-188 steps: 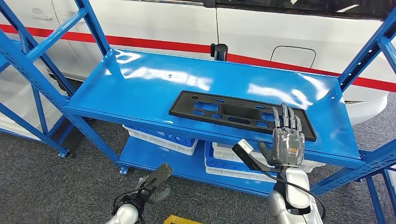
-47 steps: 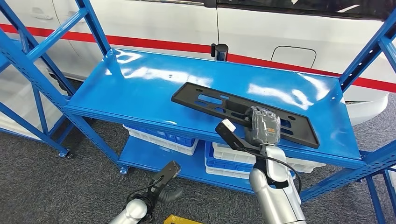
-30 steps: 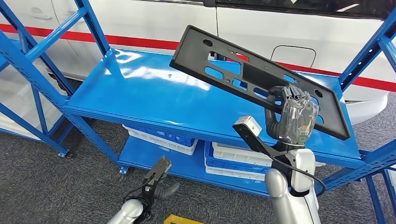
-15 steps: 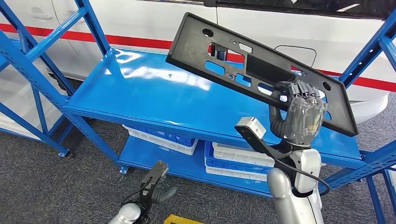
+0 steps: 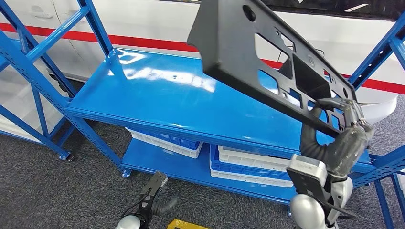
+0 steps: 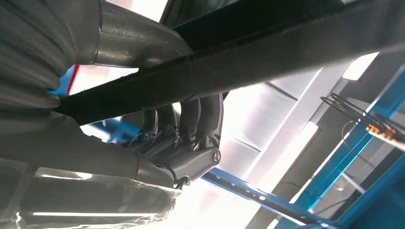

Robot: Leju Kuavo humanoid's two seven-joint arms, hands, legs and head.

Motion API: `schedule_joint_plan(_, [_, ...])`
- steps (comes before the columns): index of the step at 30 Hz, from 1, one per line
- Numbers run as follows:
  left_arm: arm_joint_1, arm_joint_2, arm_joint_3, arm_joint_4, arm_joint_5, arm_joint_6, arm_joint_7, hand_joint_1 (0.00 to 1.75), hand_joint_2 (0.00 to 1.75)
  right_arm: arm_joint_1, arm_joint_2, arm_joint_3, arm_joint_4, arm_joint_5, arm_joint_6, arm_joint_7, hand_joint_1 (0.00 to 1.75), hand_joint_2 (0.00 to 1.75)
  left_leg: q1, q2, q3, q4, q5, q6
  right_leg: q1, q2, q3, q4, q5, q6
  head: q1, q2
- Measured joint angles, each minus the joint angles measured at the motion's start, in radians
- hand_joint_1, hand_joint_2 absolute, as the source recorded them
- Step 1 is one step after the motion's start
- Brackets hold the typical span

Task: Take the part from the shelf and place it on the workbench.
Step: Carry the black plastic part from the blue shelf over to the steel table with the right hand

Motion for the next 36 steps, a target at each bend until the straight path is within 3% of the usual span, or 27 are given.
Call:
schedule_joint_plan(5, [0.001, 0.001, 0.000, 0.000, 0.000, 0.001, -0.001, 0.00, 1.75, 0.007, 0.000, -0.002, -0.006, -0.007, 0.000, -0.005, 1.75, 1.75, 0.000, 0.000, 0.000, 0.000, 0.000, 0.001, 0.000, 0.000, 0.000, 0.000, 0.000, 0.001, 0.000, 0.000])
schedule_joint_plan(7, [0.012, 0.007, 0.004, -0.002, 0.000, 0.008, -0.007, 0.00, 1.75, 0.043, -0.001, -0.012, -0.043, -0.042, 0.000, -0.037, 1.75, 1.75, 0.000, 0.000, 0.003, -0.008, 0.006, 0.007, 0.002, 0.000, 0.001, -0.004, 0.003, 0.006, 0.000, 0.000])
schedule_joint_plan(8, [0.023, 0.011, 0.008, -0.006, 0.002, 0.015, -0.011, 0.00, 1.75, 0.072, -0.006, -0.019, -0.073, -0.067, -0.001, -0.065, 1.75, 1.75, 0.003, 0.002, 0.008, -0.020, 0.012, 0.013, 0.003, 0.000, -0.006, 0.008, -0.005, 0.007, 0.000, 0.000])
schedule_joint_plan(9, [0.042, 0.017, 0.018, -0.014, 0.004, 0.024, -0.016, 0.00, 1.75, 0.107, -0.016, -0.027, -0.109, -0.094, -0.001, -0.098, 1.75, 1.75, 0.006, 0.006, 0.013, -0.031, 0.019, 0.018, 0.004, -0.001, -0.041, 0.074, -0.033, 0.007, 0.000, 0.000])
schedule_joint_plan(10, [0.072, 0.023, 0.035, -0.032, 0.005, 0.033, -0.019, 0.00, 1.75, 0.139, -0.027, -0.032, -0.140, -0.111, 0.006, -0.128, 1.75, 1.75, 0.014, 0.008, 0.018, -0.037, 0.022, 0.017, -0.002, -0.001, -0.059, 0.107, -0.039, 0.018, 0.001, 0.000])
schedule_joint_plan(12, [0.136, 0.040, 0.084, -0.072, 0.005, 0.044, -0.029, 0.00, 1.75, 0.186, -0.048, -0.039, -0.190, -0.134, 0.033, -0.176, 1.75, 1.75, 0.022, 0.007, 0.014, -0.024, 0.013, -0.007, -0.015, 0.006, -0.059, 0.107, -0.034, 0.037, 0.005, 0.000])
schedule_joint_plan(13, [0.159, 0.046, 0.105, -0.089, 0.003, 0.045, -0.033, 0.00, 1.75, 0.196, -0.051, -0.040, -0.202, -0.136, 0.048, -0.187, 1.75, 1.75, 0.026, 0.003, 0.010, -0.014, 0.008, -0.021, -0.021, 0.010, -0.029, 0.048, -0.008, 0.043, 0.006, 0.000])
schedule_joint_plan(14, [0.171, 0.052, 0.119, -0.097, 0.003, 0.043, -0.037, 0.00, 1.75, 0.199, -0.052, -0.039, -0.207, -0.138, 0.057, -0.191, 1.75, 1.75, 0.027, 0.001, 0.007, -0.009, 0.006, -0.031, -0.020, 0.014, -0.016, 0.025, -0.003, 0.035, 0.006, 0.000])
schedule_joint_plan(17, [0.192, 0.062, 0.140, -0.108, 0.003, 0.041, -0.041, 0.00, 1.75, 0.202, -0.053, -0.039, -0.214, -0.142, 0.068, -0.194, 1.75, 1.75, 0.035, 0.007, 0.000, 0.009, -0.007, -0.039, -0.018, 0.012, -0.021, 0.029, 0.002, 0.007, 0.003, 0.000])
schedule_joint_plan(19, [0.201, 0.066, 0.153, -0.116, 0.003, 0.040, -0.043, 0.00, 1.75, 0.202, -0.053, -0.039, -0.219, -0.146, 0.081, -0.200, 1.75, 1.75, 0.034, 0.021, -0.040, 0.097, -0.062, -0.039, -0.012, 0.008, -0.024, 0.028, 0.006, -0.005, 0.002, 0.000])
schedule_joint_plan(21, [0.215, 0.067, 0.170, -0.128, 0.002, 0.035, -0.045, 0.00, 1.75, 0.202, -0.053, -0.039, -0.221, -0.153, 0.103, -0.206, 1.75, 1.75, 0.031, 0.026, -0.101, 0.228, -0.124, -0.034, -0.002, 0.004, -0.030, 0.028, 0.009, -0.014, 0.002, 0.000])
schedule_joint_plan(22, [0.226, 0.067, 0.179, -0.135, 0.001, 0.032, -0.046, 0.00, 1.75, 0.202, -0.053, -0.039, -0.221, -0.157, 0.116, -0.208, 1.75, 1.75, 0.028, 0.027, -0.119, 0.268, -0.135, -0.028, 0.004, 0.003, -0.032, 0.028, 0.010, -0.017, 0.002, 0.000])
schedule_joint_plan(23, [0.239, 0.068, 0.189, -0.144, -0.001, 0.028, -0.046, 0.00, 1.75, 0.202, -0.053, -0.039, -0.221, -0.161, 0.129, -0.209, 1.75, 1.75, 0.024, 0.027, -0.121, 0.273, -0.129, -0.020, 0.010, 0.002, -0.035, 0.028, 0.012, -0.020, 0.002, 0.000])
schedule_joint_plan(24, [0.252, 0.070, 0.199, -0.154, -0.002, 0.025, -0.046, 0.00, 1.75, 0.202, -0.053, -0.039, -0.221, -0.166, 0.141, -0.211, 1.75, 1.75, 0.017, 0.027, -0.102, 0.239, -0.106, -0.008, 0.016, 0.002, -0.036, 0.028, 0.013, -0.022, 0.002, 0.000])
schedule_joint_plan(26, [0.272, 0.074, 0.219, -0.175, -0.004, 0.021, -0.045, 0.00, 1.75, 0.203, -0.053, -0.039, -0.221, -0.175, 0.160, -0.216, 1.75, 1.75, -0.001, 0.031, -0.033, 0.114, -0.052, 0.025, 0.025, 0.001, -0.037, 0.028, 0.015, -0.025, 0.003, 0.000])
schedule_joint_plan(28, [0.287, 0.077, 0.238, -0.195, -0.004, 0.019, -0.046, 0.00, 1.75, 0.204, -0.053, -0.038, -0.219, -0.181, 0.173, -0.224, 1.75, 1.75, -0.018, 0.041, 0.011, 0.030, -0.029, 0.047, 0.027, -0.004, -0.037, 0.027, 0.017, -0.025, 0.005, 0.000])
schedule_joint_plan(30, [0.304, 0.078, 0.254, -0.212, -0.003, 0.015, -0.047, 0.00, 1.75, 0.206, -0.053, -0.038, -0.216, -0.185, 0.184, -0.230, 1.75, 1.75, -0.026, 0.044, 0.014, 0.012, -0.022, 0.052, 0.025, -0.010, -0.036, 0.023, 0.021, -0.019, 0.005, 0.000])
schedule_joint_plan(32, [0.318, 0.078, 0.267, -0.223, -0.002, 0.012, -0.049, 0.00, 1.75, 0.208, -0.054, -0.037, -0.214, -0.187, 0.195, -0.234, 1.75, 1.75, -0.021, 0.043, 0.020, -0.009, -0.004, 0.051, 0.025, -0.013, -0.043, 0.031, 0.018, -0.011, 0.004, 0.000])
schedule_joint_plan(34, [0.326, 0.076, 0.276, -0.230, -0.001, 0.012, -0.051, 0.00, 1.75, 0.209, -0.055, -0.036, -0.214, -0.194, 0.214, -0.240, 1.75, 1.75, -0.012, 0.042, 0.022, -0.028, 0.014, 0.048, 0.025, -0.009, -0.074, 0.097, -0.024, -0.013, 0.005, 0.000])
schedule_joint_plan(36, [0.334, 0.074, 0.284, -0.235, 0.000, 0.011, -0.055, 0.00, 1.75, 0.211, -0.059, -0.033, -0.212, -0.205, 0.249, -0.245, 1.75, 1.75, -0.011, 0.041, 0.014, -0.029, 0.020, 0.047, 0.019, -0.006, -0.121, 0.214, -0.082, -0.013, 0.006, 0.000])
